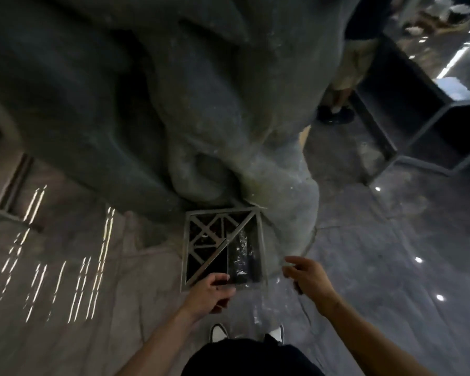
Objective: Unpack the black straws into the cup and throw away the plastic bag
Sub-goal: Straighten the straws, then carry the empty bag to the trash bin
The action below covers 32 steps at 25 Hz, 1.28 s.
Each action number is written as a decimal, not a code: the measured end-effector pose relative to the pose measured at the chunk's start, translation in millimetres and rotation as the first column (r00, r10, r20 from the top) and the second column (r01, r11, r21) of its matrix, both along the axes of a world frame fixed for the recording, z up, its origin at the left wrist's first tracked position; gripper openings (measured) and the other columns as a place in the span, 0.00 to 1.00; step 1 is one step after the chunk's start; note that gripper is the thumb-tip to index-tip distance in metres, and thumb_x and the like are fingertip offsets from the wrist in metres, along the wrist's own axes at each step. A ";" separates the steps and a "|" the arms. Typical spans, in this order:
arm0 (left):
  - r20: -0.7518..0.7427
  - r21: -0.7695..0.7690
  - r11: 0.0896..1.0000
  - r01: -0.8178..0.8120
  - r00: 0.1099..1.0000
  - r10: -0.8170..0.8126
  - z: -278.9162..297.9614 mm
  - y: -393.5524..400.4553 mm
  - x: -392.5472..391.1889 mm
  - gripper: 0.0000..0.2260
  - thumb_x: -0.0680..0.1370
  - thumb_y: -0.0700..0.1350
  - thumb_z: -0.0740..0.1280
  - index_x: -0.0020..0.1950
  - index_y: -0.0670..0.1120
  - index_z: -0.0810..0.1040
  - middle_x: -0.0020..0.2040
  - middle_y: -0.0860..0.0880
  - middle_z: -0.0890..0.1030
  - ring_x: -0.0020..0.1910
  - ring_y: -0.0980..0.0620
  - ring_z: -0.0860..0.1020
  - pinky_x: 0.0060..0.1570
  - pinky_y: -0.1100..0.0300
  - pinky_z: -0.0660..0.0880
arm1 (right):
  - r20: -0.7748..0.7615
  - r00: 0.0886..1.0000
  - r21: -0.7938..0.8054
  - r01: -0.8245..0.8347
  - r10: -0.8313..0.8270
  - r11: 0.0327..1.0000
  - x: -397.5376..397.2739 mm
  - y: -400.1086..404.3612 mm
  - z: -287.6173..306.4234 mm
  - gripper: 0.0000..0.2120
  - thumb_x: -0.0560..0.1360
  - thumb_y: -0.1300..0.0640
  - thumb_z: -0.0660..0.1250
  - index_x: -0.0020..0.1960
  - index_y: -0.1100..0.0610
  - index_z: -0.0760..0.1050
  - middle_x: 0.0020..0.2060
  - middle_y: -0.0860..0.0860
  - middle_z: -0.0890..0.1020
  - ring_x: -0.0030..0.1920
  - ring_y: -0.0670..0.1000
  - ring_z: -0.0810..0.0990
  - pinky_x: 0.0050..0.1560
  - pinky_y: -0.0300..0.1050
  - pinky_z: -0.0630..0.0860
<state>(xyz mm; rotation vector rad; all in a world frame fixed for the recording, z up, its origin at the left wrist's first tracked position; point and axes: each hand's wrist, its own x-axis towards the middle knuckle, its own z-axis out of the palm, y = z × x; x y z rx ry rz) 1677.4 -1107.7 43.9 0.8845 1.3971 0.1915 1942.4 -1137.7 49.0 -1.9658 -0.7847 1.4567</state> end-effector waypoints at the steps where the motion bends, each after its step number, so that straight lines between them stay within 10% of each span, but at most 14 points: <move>1: 0.004 -0.019 0.999 -0.037 0.999 0.037 0.4 -7.1 -3.5 0.18 0.72 0.43 0.75 0.60 0.49 0.76 0.41 0.48 0.83 0.30 0.57 0.80 0.31 0.63 0.76 | 0.001 1.000 -0.027 -0.028 0.029 0.999 -3.3 3.4 -2.3 0.15 0.74 0.59 0.70 0.61 0.57 0.77 0.34 0.51 0.83 0.23 0.45 0.73 0.26 0.38 0.73; 8: 0.102 -0.171 0.961 -0.220 0.966 0.239 -2.8 -43.4 -15.9 0.24 0.72 0.37 0.74 0.65 0.49 0.71 0.38 0.45 0.82 0.29 0.54 0.79 0.29 0.63 0.75 | 0.006 0.988 -0.233 -0.151 0.156 0.961 -20.7 13.2 -15.2 0.09 0.71 0.64 0.71 0.51 0.60 0.82 0.29 0.55 0.80 0.19 0.46 0.70 0.21 0.36 0.66; 14: 0.194 -0.302 0.898 -0.319 0.902 0.386 -11.5 -33.4 -16.6 0.21 0.74 0.34 0.70 0.66 0.46 0.72 0.36 0.45 0.79 0.29 0.51 0.77 0.30 0.60 0.74 | -0.031 0.962 -0.201 -0.271 0.271 0.941 -19.5 19.5 0.5 0.16 0.78 0.65 0.58 0.62 0.53 0.76 0.45 0.56 0.82 0.27 0.48 0.78 0.23 0.37 0.68; 19: 0.196 -0.378 0.860 -0.343 0.878 0.436 -25.8 -11.6 -31.1 0.22 0.74 0.37 0.71 0.67 0.45 0.72 0.50 0.40 0.78 0.42 0.46 0.78 0.40 0.54 0.75 | 0.308 0.654 -0.047 -0.715 0.691 0.698 -12.8 8.4 8.2 0.28 0.71 0.56 0.73 0.64 0.34 0.69 0.61 0.41 0.72 0.52 0.44 0.78 0.50 0.37 0.77; 24: 0.159 -0.381 0.872 -0.308 0.907 0.390 -32.6 3.9 -44.9 0.21 0.74 0.38 0.71 0.65 0.47 0.73 0.36 0.47 0.79 0.29 0.52 0.78 0.30 0.60 0.74 | 0.554 0.591 0.119 -0.753 0.586 0.647 -35.1 5.3 10.7 0.16 0.73 0.42 0.67 0.60 0.34 0.73 0.58 0.34 0.72 0.56 0.35 0.72 0.53 0.31 0.71; 28: 0.084 -0.269 0.928 -0.259 0.953 0.291 -29.0 6.2 -49.7 0.15 0.77 0.40 0.68 0.62 0.47 0.75 0.39 0.47 0.78 0.34 0.52 0.75 0.34 0.60 0.71 | 0.609 0.618 0.135 -0.698 0.497 0.704 -50.4 2.9 8.7 0.11 0.75 0.44 0.66 0.56 0.40 0.79 0.54 0.39 0.81 0.50 0.38 0.78 0.48 0.40 0.79; 32: -0.033 0.116 0.992 -0.054 0.998 0.059 -21.1 3.4 -55.1 0.13 0.76 0.36 0.65 0.59 0.46 0.78 0.40 0.48 0.77 0.33 0.57 0.73 0.33 0.65 0.69 | 0.640 0.605 0.100 -0.677 0.474 0.729 -60.9 2.9 0.8 0.08 0.75 0.49 0.68 0.53 0.43 0.82 0.51 0.41 0.84 0.45 0.37 0.78 0.42 0.29 0.73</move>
